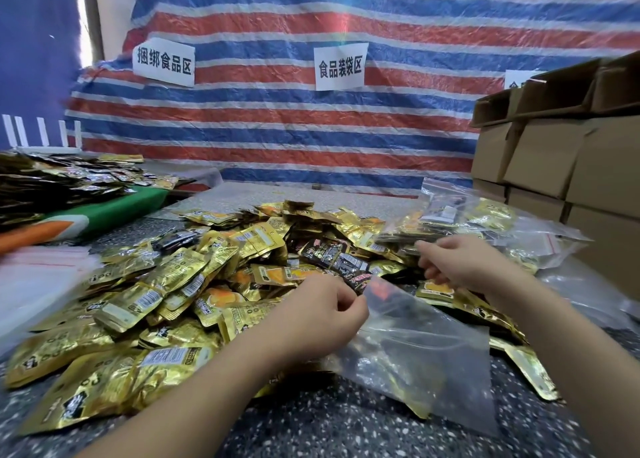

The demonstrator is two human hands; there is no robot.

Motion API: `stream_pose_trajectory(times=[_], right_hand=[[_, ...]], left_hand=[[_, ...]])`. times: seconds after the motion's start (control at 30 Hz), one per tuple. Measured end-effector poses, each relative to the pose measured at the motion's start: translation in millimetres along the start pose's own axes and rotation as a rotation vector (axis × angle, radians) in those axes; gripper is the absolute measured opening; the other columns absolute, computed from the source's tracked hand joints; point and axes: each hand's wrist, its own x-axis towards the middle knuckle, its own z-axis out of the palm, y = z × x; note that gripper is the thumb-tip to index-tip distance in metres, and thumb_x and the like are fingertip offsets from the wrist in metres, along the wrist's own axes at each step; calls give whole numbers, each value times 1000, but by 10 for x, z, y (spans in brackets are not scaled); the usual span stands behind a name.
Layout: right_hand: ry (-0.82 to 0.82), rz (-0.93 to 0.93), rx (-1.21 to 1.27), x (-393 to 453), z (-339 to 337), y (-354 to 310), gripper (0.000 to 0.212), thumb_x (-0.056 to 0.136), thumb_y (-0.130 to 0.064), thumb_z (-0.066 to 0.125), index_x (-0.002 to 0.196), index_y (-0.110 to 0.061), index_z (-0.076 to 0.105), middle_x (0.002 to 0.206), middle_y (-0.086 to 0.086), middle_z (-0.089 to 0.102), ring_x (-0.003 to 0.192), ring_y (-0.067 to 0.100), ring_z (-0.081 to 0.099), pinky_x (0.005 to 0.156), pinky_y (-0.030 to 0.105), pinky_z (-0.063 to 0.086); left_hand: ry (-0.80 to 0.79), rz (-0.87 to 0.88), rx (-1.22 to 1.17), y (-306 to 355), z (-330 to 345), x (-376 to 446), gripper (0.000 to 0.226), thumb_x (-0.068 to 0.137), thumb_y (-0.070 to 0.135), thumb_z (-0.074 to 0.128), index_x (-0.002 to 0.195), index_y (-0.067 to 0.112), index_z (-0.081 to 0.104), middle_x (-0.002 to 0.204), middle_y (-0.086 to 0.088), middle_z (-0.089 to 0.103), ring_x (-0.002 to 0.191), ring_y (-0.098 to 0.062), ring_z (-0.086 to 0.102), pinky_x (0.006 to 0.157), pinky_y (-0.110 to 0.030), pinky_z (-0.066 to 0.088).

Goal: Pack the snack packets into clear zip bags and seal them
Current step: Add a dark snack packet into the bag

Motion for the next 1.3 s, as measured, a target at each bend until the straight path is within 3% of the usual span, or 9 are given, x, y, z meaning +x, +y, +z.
stream_pose_trajectory(times=[0.1, 0.23, 0.43, 0.63, 0.73, 0.87, 0.97, 1.13, 1.3], right_hand=[[-123, -19, -165, 256, 201, -122, 34, 97, -39, 58, 90, -7, 71, 85, 8, 73, 81, 24, 70, 79, 41, 60], [-264, 20, -431, 467, 462, -106, 43, 95, -43, 59, 92, -1, 69, 79, 10, 70, 65, 24, 64, 64, 31, 57], [-333, 45, -537, 580, 582, -193, 48, 84, -57, 70, 68, -13, 60, 62, 1, 53, 53, 17, 48, 51, 25, 40], [-455, 199, -149, 556, 547, -254, 21, 93, -12, 66, 77, 1, 63, 50, 8, 59, 37, 18, 54, 41, 25, 44], [-295, 143, 62, 509, 413, -250, 17, 88, -8, 72, 93, 4, 60, 67, 14, 68, 49, 23, 66, 40, 27, 50], [70, 58, 668, 393, 42, -273, 23, 88, -12, 71, 109, -11, 61, 99, 12, 71, 74, 21, 73, 50, 30, 54], [59, 8, 1082, 124, -178, -252, 25, 88, -13, 68, 112, -14, 60, 103, 11, 74, 86, 21, 74, 62, 29, 58], [-121, -147, 1128, -429, -192, -114, 36, 77, -25, 69, 109, -10, 63, 95, 13, 76, 85, 26, 75, 63, 34, 60], [-77, -320, 910, -633, -57, -108, 40, 71, -21, 69, 109, -12, 61, 91, 7, 77, 83, 20, 75, 64, 28, 59]], left_hand=[[-38, 16, -8, -9, 9, -8, 47, 91, 35, 47, 51, 16, 33, 49, 3, 28, 46, -14, 26, 47, -30, 22], [-48, 24, -21, -15, 15, -15, 46, 89, 32, 48, 50, 16, 31, 47, 5, 26, 45, -13, 25, 47, -29, 22], [-38, 30, -31, 18, -15, -2, 39, 83, 28, 49, 50, 16, 34, 47, 5, 27, 45, -11, 24, 46, -32, 22], [-28, 21, -38, 2, -20, -24, 34, 82, 28, 50, 53, 14, 39, 50, 5, 33, 47, -10, 28, 46, -29, 26], [-11, 33, -41, 14, -29, -26, 33, 82, 27, 50, 55, 12, 39, 51, 6, 34, 48, -9, 28, 45, -25, 24], [-9, 21, -74, 31, -44, -28, 31, 85, 26, 50, 61, 7, 47, 55, 5, 40, 50, -9, 32, 47, -23, 28], [7, 16, -81, 45, -56, -28, 30, 87, 26, 51, 69, 2, 54, 57, 4, 44, 50, -9, 35, 49, -24, 31], [93, 62, -65, 115, -77, -35, 29, 86, 24, 51, 66, 4, 53, 55, 4, 43, 50, -6, 34, 47, -22, 28], [172, 110, -67, 181, -80, -54, 29, 84, 26, 50, 64, 6, 55, 54, -1, 46, 49, -6, 33, 47, -22, 27]])
